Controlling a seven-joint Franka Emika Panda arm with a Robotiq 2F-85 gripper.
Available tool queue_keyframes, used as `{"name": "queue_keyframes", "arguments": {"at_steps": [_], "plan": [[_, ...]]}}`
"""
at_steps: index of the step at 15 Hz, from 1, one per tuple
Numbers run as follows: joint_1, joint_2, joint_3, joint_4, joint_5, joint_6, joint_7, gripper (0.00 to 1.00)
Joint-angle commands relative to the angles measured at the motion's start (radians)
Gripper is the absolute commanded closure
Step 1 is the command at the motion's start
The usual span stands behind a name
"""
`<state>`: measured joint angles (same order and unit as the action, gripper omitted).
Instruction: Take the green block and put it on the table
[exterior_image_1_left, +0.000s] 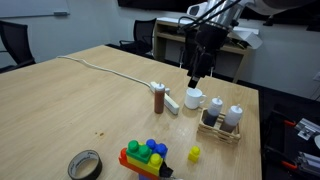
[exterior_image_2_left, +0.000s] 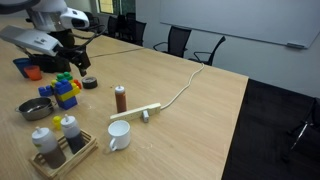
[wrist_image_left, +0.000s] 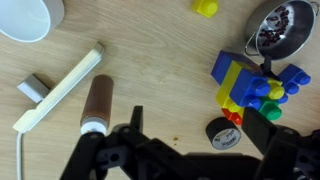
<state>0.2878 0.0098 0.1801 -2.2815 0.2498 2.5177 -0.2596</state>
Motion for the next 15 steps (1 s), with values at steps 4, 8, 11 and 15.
{"name": "queue_keyframes", "arguments": {"at_steps": [4, 8, 11, 15], "plan": [[0.016, 0.160, 0.092, 0.076, -0.045, 0.068, 0.022, 0.00], [0.063, 0.311, 0.122, 0.179, -0.205, 0.073, 0.072, 0.00], [0.112, 0.378, 0.097, 0.268, -0.371, 0.057, 0.130, 0.00], [0.134, 0.435, 0.109, 0.373, -0.430, 0.053, 0.149, 0.00]]}}
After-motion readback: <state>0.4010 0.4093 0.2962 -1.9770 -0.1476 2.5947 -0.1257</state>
